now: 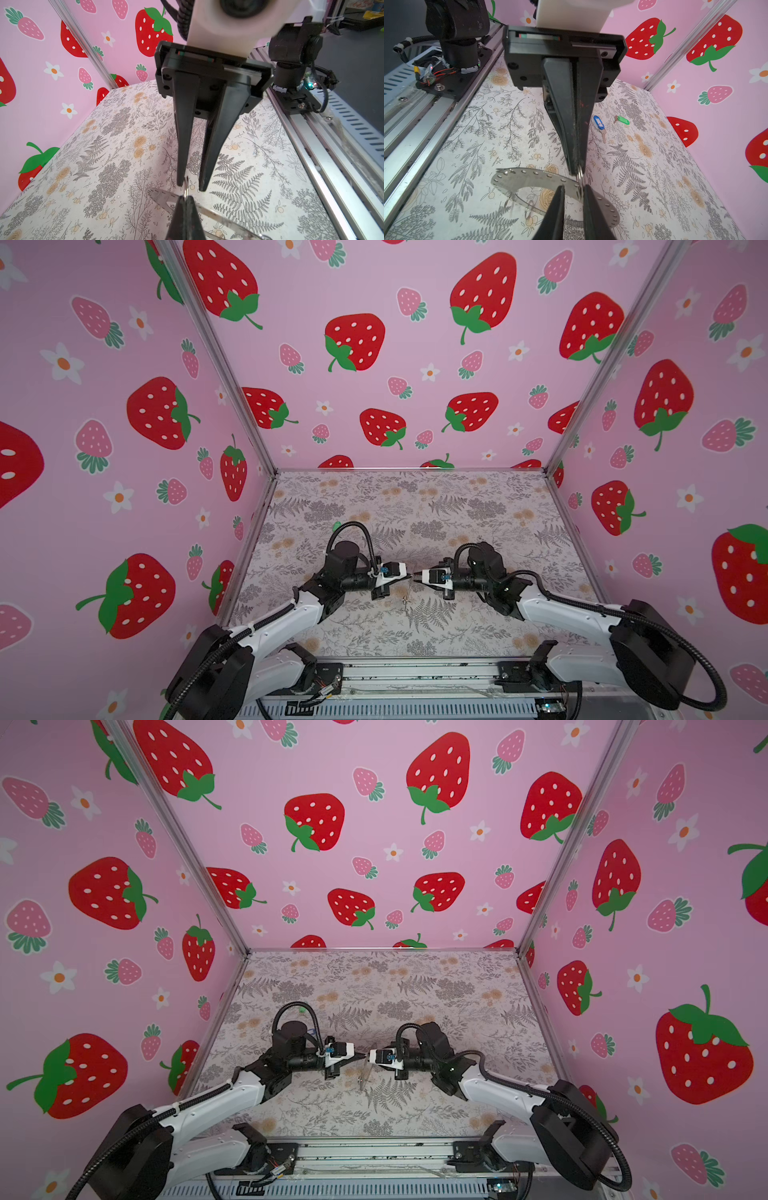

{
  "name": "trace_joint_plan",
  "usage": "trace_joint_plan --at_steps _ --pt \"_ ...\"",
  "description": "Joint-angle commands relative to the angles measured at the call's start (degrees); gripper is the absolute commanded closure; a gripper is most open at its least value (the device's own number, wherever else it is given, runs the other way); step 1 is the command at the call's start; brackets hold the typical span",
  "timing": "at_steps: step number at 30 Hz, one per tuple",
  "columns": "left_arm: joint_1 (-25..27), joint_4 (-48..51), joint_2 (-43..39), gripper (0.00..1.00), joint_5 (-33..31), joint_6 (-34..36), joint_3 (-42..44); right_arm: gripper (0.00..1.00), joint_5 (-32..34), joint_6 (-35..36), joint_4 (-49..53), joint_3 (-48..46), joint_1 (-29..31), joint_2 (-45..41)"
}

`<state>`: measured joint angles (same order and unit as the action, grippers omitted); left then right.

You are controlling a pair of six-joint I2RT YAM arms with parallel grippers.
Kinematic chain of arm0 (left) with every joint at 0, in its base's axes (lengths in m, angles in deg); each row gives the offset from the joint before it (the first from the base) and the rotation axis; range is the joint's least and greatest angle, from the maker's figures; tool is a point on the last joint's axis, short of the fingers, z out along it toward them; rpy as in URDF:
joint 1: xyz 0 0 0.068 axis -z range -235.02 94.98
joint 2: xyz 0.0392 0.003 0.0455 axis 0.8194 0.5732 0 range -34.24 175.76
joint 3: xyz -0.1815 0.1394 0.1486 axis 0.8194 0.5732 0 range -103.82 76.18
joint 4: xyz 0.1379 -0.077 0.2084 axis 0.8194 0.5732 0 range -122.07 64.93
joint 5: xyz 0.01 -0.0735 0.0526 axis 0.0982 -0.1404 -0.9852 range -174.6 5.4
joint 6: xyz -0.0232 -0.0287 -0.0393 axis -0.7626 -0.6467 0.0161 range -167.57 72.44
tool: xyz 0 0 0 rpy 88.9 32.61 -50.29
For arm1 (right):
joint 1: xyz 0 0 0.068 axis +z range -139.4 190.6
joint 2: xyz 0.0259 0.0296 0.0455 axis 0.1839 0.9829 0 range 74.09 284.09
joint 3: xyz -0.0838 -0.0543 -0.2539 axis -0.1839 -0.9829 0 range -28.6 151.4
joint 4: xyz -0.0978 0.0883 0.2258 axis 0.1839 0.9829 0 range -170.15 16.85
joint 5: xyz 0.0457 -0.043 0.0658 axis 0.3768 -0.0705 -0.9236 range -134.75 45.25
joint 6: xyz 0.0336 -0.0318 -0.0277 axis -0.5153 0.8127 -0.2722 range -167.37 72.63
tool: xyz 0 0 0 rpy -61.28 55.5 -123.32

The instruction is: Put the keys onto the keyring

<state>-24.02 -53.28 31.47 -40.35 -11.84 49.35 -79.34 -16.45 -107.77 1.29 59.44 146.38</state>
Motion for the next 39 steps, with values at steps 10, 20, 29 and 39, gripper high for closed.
trace_joint_plan --at_steps 10,20,29,39 --pt "-0.24 -1.54 -0.19 1.0 2.94 0.63 -0.93 0.86 -3.09 -0.15 -0.94 0.89 -0.27 1.72" --pt "-0.24 -0.6 -0.06 1.0 3.21 1.34 -1.47 0.91 -3.46 0.1 -0.86 1.0 -0.3 1.8" --pt "-0.24 3.05 -0.1 1.0 3.08 3.43 -2.36 0.97 -3.84 0.19 -0.03 1.42 -0.25 1.56" --pt "0.01 19.63 -5.12 0.72 -4.44 14.01 -6.95 0.99 2.16 1.22 20.88 7.61 -0.24 -1.33"
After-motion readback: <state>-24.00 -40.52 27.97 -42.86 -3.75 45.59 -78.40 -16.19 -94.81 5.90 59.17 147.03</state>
